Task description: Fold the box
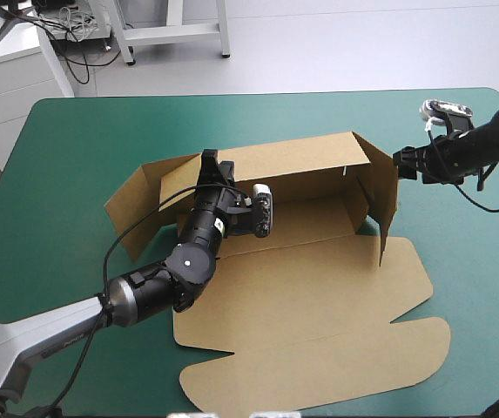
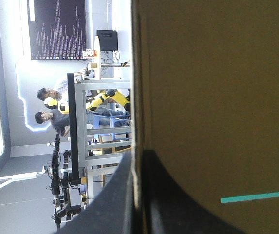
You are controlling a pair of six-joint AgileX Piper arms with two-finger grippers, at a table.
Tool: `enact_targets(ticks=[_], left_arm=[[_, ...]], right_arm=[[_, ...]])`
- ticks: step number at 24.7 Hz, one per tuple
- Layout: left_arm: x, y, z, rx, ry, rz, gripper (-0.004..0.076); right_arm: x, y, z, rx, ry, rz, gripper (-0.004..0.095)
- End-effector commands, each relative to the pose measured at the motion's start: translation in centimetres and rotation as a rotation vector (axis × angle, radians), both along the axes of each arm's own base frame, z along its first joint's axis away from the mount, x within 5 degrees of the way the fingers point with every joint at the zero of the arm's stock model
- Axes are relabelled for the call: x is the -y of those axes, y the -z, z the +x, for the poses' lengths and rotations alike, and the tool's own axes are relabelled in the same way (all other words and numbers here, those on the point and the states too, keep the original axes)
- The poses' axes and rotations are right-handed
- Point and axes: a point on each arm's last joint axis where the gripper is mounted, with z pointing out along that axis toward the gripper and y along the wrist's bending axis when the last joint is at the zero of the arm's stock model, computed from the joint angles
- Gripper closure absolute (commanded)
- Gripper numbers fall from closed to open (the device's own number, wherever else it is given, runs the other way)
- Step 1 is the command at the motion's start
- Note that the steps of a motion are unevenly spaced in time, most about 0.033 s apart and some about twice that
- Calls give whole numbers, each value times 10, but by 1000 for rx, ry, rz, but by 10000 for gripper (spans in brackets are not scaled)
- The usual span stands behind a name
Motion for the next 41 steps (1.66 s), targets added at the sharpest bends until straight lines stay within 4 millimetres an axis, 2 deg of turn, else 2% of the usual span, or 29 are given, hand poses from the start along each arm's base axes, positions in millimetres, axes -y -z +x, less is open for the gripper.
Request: enact_targets(ticks=[1, 7, 14, 20, 27, 31, 36, 41], left_arm=[[-2, -26, -2, 120, 13, -2, 734], [-2, -26, -2, 120, 13, -2, 734], [-3, -26, -2, 119, 10, -8, 734], [-3, -26, -2, 122, 11, -1, 734], [-3, -26, -2, 123, 11, 4, 734], [-3, -26, -2, 123, 11, 4, 734], [-3, -26, -2, 122, 13, 3, 734], [-3, -26, -2, 122, 13, 3, 734]], right_arm=[[1, -22, -18, 134, 39, -4, 229], [-6, 4, -41, 117, -35, 3, 235], [-16, 13, -52, 168, -204, 26, 238], [-24, 11, -44, 395, -310, 25, 238], [-56, 11, -41, 454, -413, -41, 238], [-68, 13, -41, 456, -404, -45, 238], [-74, 27, -48, 451, -359, -49, 250], [-84, 39, -58, 546, -284, -113, 401]])
